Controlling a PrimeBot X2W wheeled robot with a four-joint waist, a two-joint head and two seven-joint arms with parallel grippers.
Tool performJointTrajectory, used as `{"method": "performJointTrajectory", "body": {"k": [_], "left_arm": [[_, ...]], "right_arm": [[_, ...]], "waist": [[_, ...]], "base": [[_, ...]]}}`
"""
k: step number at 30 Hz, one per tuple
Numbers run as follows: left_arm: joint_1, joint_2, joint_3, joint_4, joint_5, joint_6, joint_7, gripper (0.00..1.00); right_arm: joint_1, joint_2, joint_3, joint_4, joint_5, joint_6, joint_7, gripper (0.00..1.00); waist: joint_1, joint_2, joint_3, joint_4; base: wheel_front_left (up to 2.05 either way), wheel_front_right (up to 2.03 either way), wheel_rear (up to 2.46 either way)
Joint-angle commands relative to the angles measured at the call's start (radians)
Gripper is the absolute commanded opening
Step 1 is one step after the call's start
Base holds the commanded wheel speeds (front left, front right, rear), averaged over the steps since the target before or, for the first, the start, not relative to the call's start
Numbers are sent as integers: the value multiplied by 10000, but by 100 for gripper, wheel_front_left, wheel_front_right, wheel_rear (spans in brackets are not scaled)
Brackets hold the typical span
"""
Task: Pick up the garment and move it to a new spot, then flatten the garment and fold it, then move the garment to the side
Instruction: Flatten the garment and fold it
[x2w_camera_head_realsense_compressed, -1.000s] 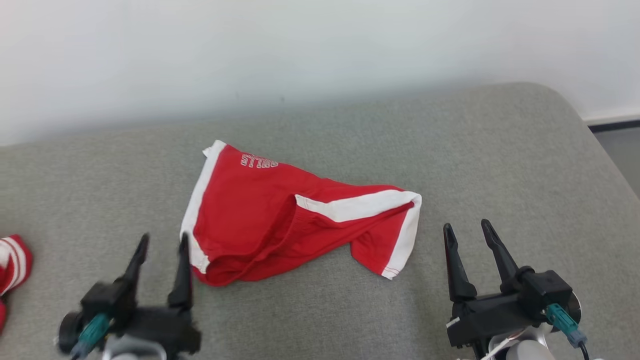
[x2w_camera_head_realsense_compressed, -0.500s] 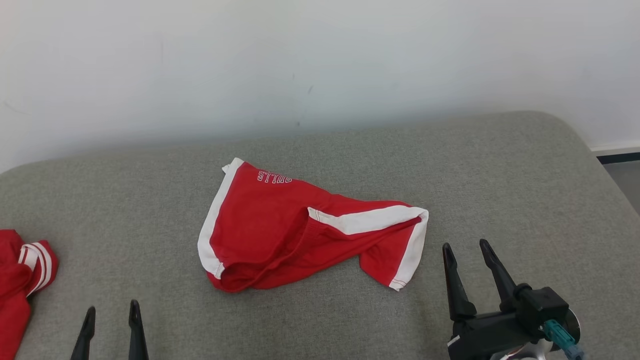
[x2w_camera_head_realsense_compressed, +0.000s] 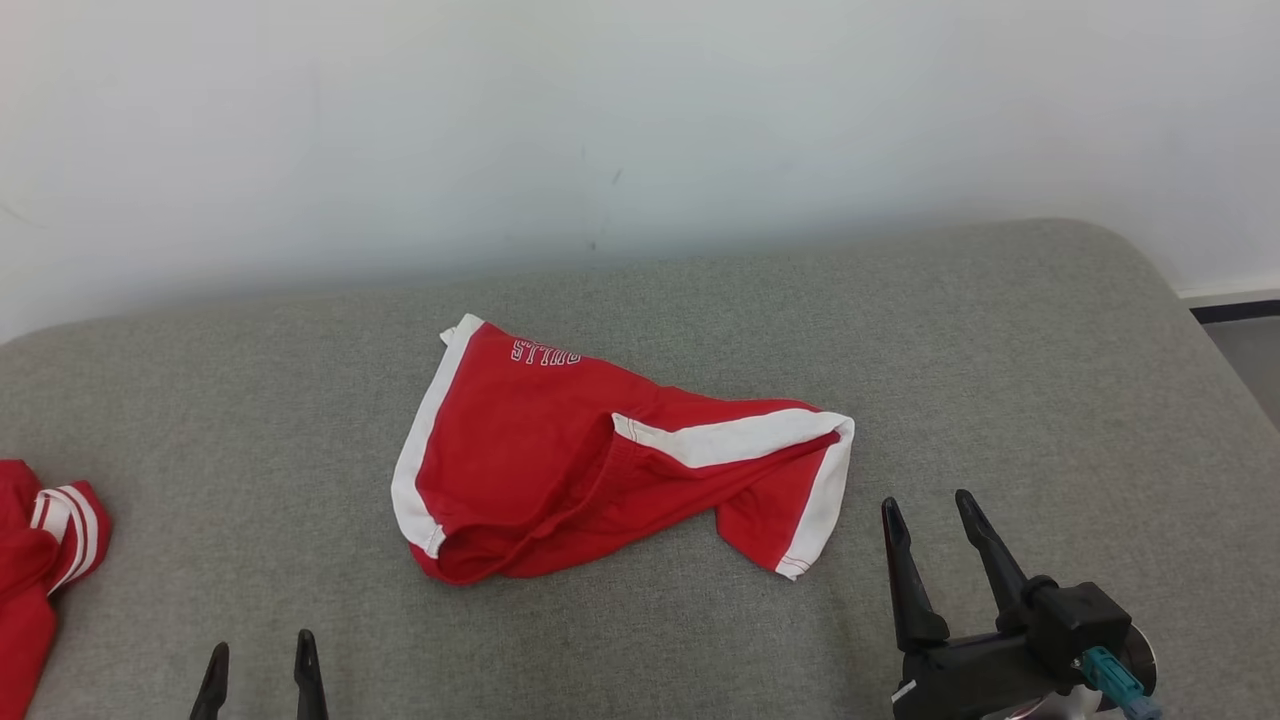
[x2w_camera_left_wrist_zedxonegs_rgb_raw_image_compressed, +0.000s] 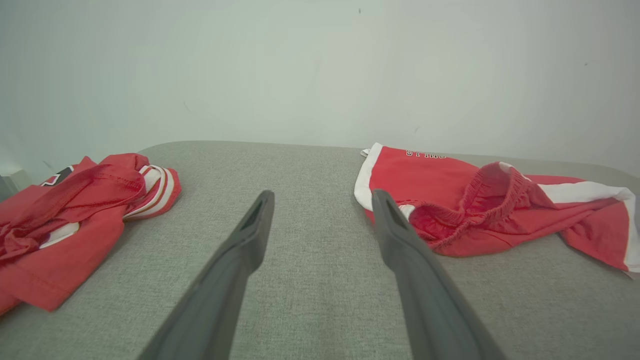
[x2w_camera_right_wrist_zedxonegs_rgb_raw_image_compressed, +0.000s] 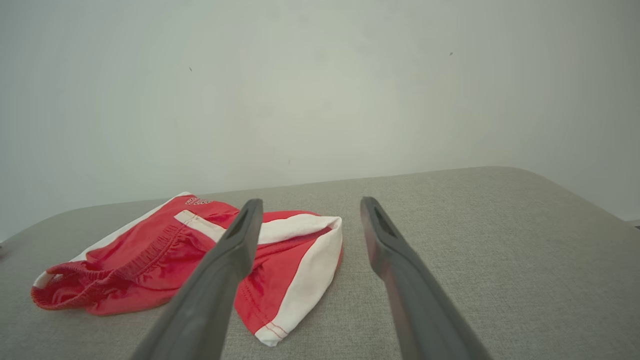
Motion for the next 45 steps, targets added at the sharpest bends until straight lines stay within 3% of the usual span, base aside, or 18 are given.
{"method": "performJointTrajectory", "body": {"k": [1, 15, 30, 43, 45], "left_arm": [[-69, -8, -35, -44, -31, 63, -34, 100], [-1313, -9, -1126, 213, -400, -368, -34, 100], [-6273, 190, -4520, 4499, -2611, -430, -34, 100], [-7437, 666, -5523, 5881, -4014, -429, -34, 100], [-7548, 705, -5551, 5816, -4053, -429, -34, 29]], "right_arm": [[-82, 18, 34, 10, -33, -25, -1, 100], [-399, 17, 129, -97, -134, -25, -1, 100], [-1192, 20, 368, 31, 94, -25, -1, 100], [-1275, 23, 267, -47, 291, -25, -1, 100], [-1319, 21, 302, -43, 339, -25, 0, 100]], "waist": [[0, 0, 15, -6], [0, 0, 976, -126], [0, 0, 2464, -1366], [0, 0, 2763, -1799], [0, 0, 2770, -1768]], "base": [[0, 0, 0], [0, 0, 0], [0, 0, 0], [0, 0, 0], [0, 0, 0]]}}
